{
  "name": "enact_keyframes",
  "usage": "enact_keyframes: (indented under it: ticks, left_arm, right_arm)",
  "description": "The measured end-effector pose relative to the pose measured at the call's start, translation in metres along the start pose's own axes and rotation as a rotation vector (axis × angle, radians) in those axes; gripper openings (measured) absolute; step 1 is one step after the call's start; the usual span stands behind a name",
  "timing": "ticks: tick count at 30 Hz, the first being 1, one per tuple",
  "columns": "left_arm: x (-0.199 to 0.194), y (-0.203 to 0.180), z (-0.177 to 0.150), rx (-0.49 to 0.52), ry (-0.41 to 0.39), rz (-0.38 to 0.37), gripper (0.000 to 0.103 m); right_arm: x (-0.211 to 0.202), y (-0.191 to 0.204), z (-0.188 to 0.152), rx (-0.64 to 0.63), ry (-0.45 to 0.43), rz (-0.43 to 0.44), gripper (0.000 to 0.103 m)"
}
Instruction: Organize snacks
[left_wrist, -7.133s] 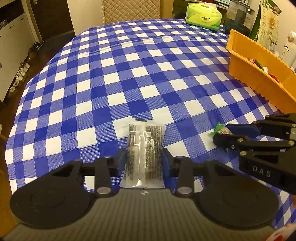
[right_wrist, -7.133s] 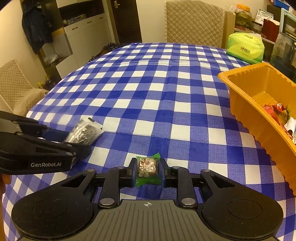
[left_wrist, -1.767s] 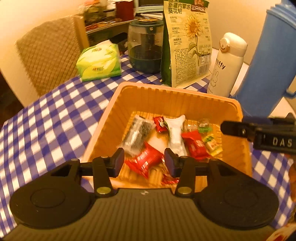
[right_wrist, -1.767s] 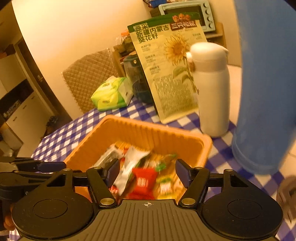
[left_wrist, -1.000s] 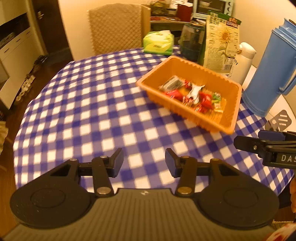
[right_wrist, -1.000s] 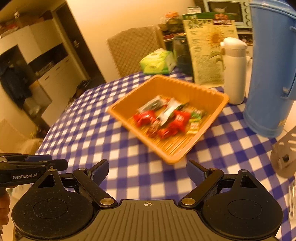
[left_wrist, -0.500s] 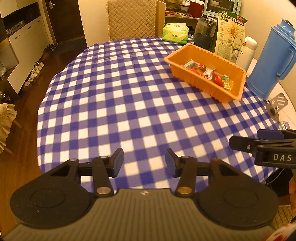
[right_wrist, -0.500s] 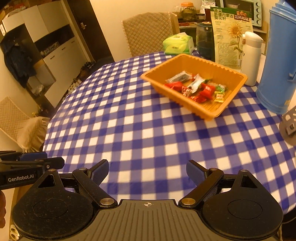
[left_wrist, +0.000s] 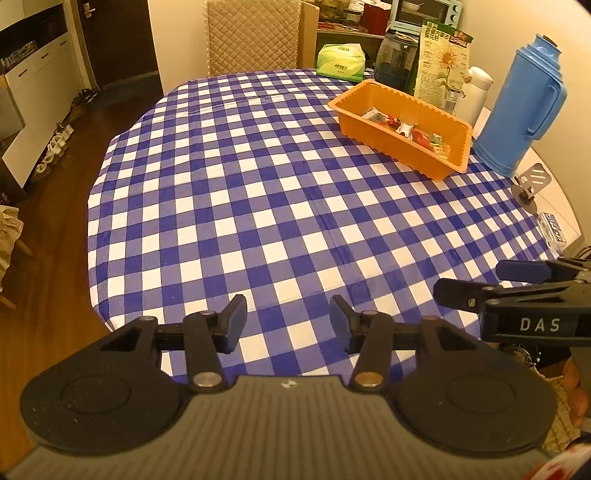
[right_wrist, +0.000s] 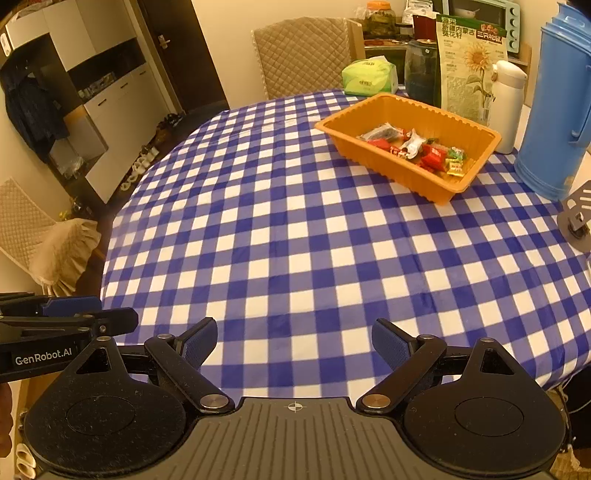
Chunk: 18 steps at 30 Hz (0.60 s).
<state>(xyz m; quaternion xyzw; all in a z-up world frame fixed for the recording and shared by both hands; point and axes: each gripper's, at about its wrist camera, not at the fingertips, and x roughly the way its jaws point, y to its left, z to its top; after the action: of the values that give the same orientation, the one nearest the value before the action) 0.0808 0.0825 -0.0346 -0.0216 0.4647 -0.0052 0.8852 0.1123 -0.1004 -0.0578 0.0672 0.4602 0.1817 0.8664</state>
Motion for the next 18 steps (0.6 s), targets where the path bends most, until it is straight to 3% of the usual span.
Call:
enact_keyframes:
  ticks: [18]
  left_arm:
    - [-0.021,0.005,-0.012,0.02,-0.037,-0.044,0.047]
  right_arm:
    - [-0.008,0.017,-0.014,0.0,-0.002,-0.019,0.09]
